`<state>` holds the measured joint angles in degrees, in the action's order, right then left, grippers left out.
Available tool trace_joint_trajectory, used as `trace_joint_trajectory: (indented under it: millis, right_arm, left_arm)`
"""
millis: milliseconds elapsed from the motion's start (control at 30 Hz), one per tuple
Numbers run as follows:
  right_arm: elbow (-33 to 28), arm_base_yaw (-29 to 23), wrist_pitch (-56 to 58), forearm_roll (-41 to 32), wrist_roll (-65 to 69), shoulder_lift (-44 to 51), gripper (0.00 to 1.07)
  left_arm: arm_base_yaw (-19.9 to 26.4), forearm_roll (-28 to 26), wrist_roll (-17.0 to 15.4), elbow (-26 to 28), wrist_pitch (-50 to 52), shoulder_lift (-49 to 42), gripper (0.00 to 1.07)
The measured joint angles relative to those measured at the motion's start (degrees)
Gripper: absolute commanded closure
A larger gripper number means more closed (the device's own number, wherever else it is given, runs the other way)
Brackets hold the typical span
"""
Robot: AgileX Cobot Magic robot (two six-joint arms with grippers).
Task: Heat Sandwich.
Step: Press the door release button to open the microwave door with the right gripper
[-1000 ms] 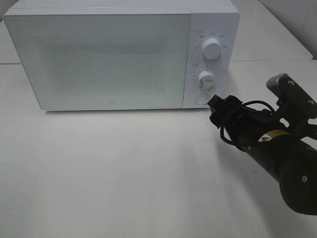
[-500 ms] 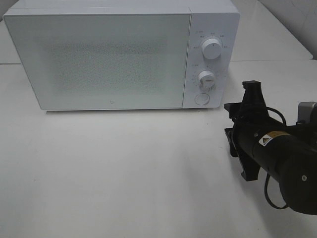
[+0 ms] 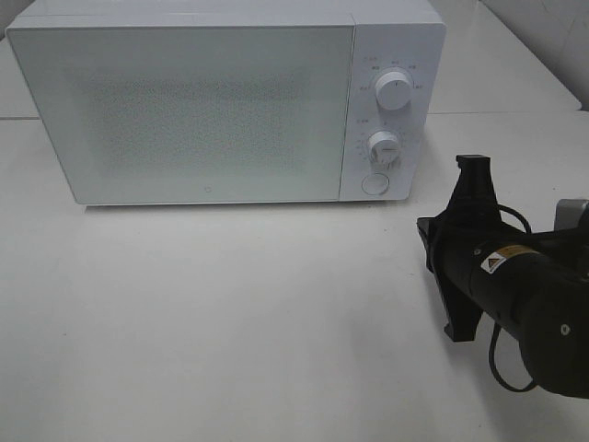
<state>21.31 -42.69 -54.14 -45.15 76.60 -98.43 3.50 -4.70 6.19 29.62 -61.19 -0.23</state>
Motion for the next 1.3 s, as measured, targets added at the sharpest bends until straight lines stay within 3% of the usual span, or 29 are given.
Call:
trace_joint_trajectory:
  millis: [367,700,1300]
  right_arm:
    - [5.33,0.4,0.11,1.38,0.23,-6.02,1.07]
    - [14.38,4.87,2.35,6.53,0.29,-11.86,1.07]
    - [25.1,9.0,5.67,6.99,0.57,-20.11,1.07]
  left_arm:
    - [0.0,0.0,0.0,0.0,0.0,0.0,0.09]
    - [0.0,0.0,0.0,0.0,0.0,0.0,0.09]
    - [0.0,0.0,0.0,0.0,0.0,0.0,0.09]
